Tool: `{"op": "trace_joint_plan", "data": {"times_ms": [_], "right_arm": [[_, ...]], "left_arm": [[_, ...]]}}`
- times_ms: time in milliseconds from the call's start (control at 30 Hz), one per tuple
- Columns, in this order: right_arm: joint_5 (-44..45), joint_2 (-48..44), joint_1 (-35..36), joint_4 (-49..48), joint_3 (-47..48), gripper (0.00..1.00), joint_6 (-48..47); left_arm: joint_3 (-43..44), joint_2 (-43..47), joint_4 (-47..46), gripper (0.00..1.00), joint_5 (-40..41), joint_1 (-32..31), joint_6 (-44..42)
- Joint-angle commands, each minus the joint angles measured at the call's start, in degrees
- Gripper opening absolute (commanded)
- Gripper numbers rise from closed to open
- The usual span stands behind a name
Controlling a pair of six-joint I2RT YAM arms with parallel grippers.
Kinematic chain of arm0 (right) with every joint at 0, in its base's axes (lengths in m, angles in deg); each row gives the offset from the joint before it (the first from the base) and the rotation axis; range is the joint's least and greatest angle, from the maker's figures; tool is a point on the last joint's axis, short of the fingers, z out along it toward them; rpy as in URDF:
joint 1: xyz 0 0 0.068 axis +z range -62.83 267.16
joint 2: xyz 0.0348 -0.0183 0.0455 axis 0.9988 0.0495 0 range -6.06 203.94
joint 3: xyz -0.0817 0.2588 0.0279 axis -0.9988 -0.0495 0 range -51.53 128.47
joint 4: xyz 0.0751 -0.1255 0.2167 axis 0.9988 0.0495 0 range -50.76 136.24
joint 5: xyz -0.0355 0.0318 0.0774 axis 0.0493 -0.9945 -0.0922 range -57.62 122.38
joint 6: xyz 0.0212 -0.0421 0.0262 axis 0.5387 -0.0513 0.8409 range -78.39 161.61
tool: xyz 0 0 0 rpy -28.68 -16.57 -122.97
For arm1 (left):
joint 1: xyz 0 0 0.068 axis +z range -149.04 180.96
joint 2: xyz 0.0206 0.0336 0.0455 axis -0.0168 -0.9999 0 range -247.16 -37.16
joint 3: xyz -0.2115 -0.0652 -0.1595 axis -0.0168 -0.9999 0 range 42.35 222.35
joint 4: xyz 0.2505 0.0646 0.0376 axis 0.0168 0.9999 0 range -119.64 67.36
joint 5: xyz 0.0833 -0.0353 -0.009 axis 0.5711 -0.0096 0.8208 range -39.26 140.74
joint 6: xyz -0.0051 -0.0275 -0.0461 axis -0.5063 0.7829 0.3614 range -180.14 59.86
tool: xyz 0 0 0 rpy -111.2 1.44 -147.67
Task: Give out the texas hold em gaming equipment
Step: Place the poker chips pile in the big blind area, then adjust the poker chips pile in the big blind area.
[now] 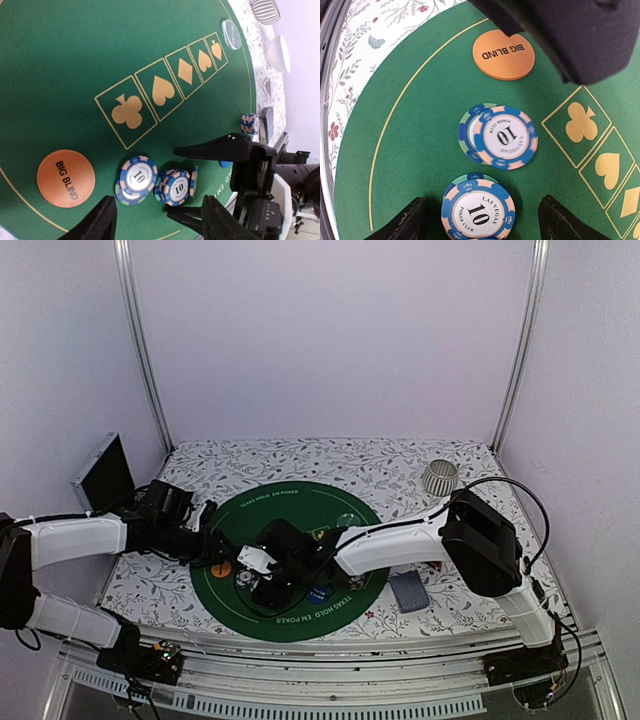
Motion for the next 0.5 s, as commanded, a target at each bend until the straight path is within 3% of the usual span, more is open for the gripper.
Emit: {"op": "trace_joint_plan", "data": {"times_ms": [0,267,467], "right_arm": [[-1.41,-4.03,-0.05,1.78,0.05,0.81,-0.72],[-5.07,-17.77,-2.34,-3.1,-9.23,0.85,0.55],[-6.66,-23.76,-4.84,-4.9,-16.68,0.83,6.34]], "left_arm": [[-1.16,0.8,2.02,0.6,-0.16,-1.2,-0.01],[4.29,-0.91,8.61,0.72,10.26,-7.12,-3.12],[9.27,-3.22,12.6,0.67,14.02,-12.43,-8.36]]}}
